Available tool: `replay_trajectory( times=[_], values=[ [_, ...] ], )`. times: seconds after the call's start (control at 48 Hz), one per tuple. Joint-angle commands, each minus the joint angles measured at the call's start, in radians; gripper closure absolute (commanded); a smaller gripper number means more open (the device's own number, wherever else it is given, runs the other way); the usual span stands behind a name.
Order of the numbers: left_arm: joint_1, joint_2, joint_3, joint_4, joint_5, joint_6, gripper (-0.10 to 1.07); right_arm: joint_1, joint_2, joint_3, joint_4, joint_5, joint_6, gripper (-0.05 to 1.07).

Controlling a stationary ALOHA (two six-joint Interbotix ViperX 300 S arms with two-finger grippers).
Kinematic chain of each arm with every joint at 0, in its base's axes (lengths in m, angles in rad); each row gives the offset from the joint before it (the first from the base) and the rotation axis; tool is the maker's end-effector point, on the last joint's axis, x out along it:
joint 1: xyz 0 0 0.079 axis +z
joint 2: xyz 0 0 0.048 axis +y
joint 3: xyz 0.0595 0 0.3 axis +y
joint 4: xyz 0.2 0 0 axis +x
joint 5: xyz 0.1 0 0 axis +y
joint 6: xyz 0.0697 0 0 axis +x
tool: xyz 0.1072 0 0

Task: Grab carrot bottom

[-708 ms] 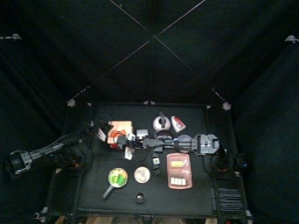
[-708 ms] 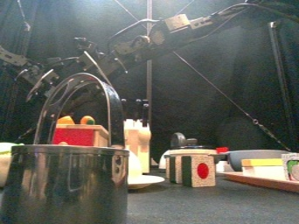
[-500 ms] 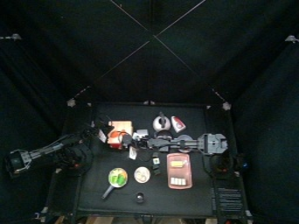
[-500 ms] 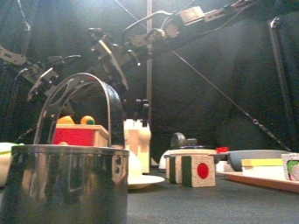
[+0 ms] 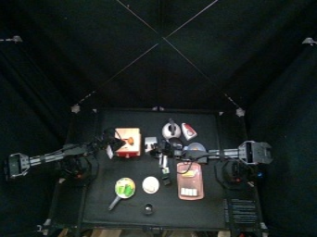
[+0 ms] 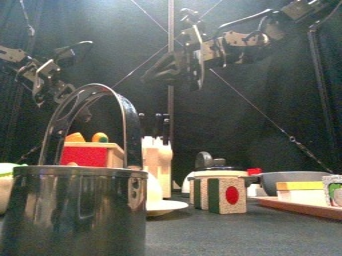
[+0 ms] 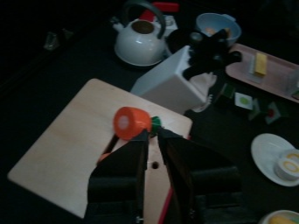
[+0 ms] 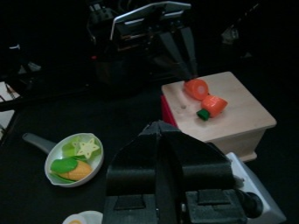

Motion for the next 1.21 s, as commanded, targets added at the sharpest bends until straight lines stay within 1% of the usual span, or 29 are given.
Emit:
replay_trajectory(
  times=[0.0, 0.125, 0.208, 0.375, 0.438, 0.521, 0.625, 0.688, 0.771, 0.896, 1.021, 1.188],
  values=[
    [-0.025, 0.002, -0.017, 0.000, -0.012, -0.003, 0.27, 0.002, -0.069, 0.041, -0.011, -0.054, 0.000, 0.75],
    [-0.052, 0.002, -0.011, 0.017, -0.017, 0.003, 0.15, 0.003, -0.127, 0.115, -0.035, -0.072, -0.002, 0.75],
    [-0.052, 0.002, -0.006, 0.032, -0.021, 0.002, 0.09, 0.005, -0.170, 0.170, -0.055, -0.083, -0.002, 0.75],
    [-0.051, 0.003, 0.005, 0.052, -0.021, 0.005, 0.02, 0.015, -0.255, 0.262, -0.121, -0.091, -0.005, 0.75],
    [-0.043, 0.003, 0.009, 0.071, -0.021, 0.003, 0.02, 0.021, -0.290, 0.293, -0.149, -0.091, -0.003, 0.75],
    [-0.002, -0.006, 0.006, 0.097, -0.021, 0.000, 0.02, 0.029, -0.342, 0.330, -0.189, -0.097, -0.002, 0.75],
    [0.037, -0.003, 0.008, 0.101, -0.017, 0.000, 0.02, 0.040, -0.396, 0.364, -0.204, -0.103, 0.000, 0.75],
    [0.071, 0.000, 0.009, 0.100, -0.011, -0.003, 0.02, 0.041, -0.423, 0.388, -0.202, -0.112, 0.000, 0.75],
    [0.094, 0.000, 0.011, 0.098, -0.006, -0.003, 0.02, 0.044, -0.443, 0.419, -0.199, -0.130, 0.000, 0.75],
    [0.101, 0.002, 0.017, 0.098, 0.018, -0.002, 0.02, 0.048, -0.460, 0.451, -0.192, -0.141, 0.002, 0.75],
    [0.101, 0.002, 0.029, 0.098, 0.046, -0.003, 0.02, 0.048, -0.471, 0.454, -0.192, -0.141, 0.000, 0.75],
    [0.107, 0.005, 0.046, 0.098, 0.048, -0.003, 0.02, 0.043, -0.472, 0.454, -0.192, -0.141, 0.000, 0.75]
  ],
)
